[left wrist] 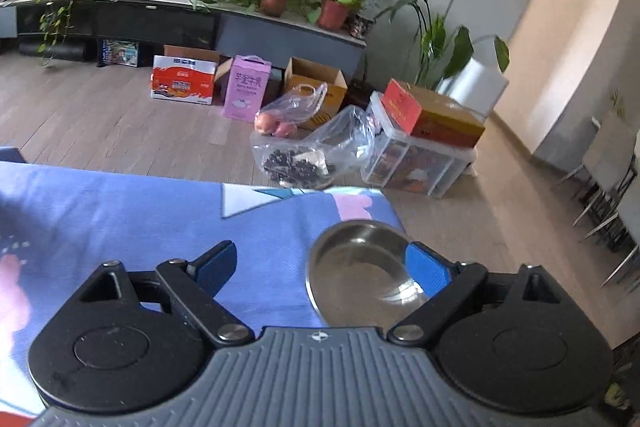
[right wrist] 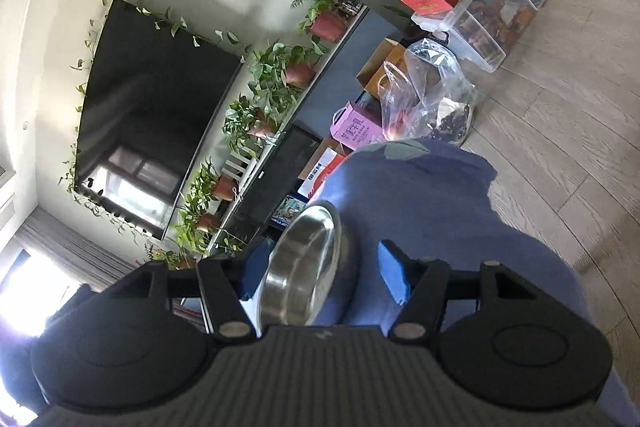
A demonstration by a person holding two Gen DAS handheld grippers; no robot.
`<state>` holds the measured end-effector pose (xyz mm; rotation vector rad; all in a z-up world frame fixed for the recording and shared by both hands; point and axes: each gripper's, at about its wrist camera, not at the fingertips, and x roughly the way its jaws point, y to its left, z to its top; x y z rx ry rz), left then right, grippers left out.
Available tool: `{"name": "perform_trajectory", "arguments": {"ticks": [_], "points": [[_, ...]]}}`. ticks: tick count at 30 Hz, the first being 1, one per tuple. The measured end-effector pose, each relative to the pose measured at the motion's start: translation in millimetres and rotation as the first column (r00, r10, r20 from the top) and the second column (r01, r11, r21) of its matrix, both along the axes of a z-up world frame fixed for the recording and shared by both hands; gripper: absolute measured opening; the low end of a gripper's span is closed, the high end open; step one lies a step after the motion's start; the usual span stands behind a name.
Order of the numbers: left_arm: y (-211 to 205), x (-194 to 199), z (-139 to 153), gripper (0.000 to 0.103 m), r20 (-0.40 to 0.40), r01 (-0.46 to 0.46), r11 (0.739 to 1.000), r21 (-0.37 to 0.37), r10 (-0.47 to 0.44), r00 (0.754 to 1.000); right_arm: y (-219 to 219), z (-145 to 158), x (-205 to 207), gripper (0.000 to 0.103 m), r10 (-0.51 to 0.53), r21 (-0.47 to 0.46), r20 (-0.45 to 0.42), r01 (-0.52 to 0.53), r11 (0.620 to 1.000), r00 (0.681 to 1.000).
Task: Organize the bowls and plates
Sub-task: 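Move both grippers to the rim of the steel bowl, then grasp the steel bowl rim with the left gripper while the right gripper grasps it too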
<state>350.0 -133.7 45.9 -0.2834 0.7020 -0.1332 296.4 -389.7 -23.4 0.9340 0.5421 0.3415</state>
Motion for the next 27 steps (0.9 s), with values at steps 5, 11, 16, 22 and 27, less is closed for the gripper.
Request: {"name": "perform_trajectory", "arguments": {"ticks": [5,11,16,22,27], "points": [[-13,12,-17,0.075,-0.031,0.000,0.999,0.040,0.001,1.000,-4,5,4,0.058,0.010,0.005,0.034,-0.010,1.000,0.999],[-15,18,-29,0.062,-0.054,-0.015,0.999,0.028,0.016,0.998,-2,-8,15,0.038,0.044,0.038,0.001,-0.044,0.998,0.999],[-21,17,-37,0.036,-0.067,-0.013,0.998,0.063,0.017,0.998,1,-7,17,0.022,0.049,0.028,-0.008,-0.049,0.998,0.999],[-28,9,-30,0.017,-0.062,-0.027,0.992,0.120,0.034,0.997,1,-3,15,0.007,0.041,-0.016,-0.026,-0.041,0.999,0.999],[-21,-3,-14,0.017,-0.046,-0.019,0.993,0.114,0.025,0.999,5,8,9,0.007,0.044,-0.019,0.003,-0.044,0.999,0.999]]}}
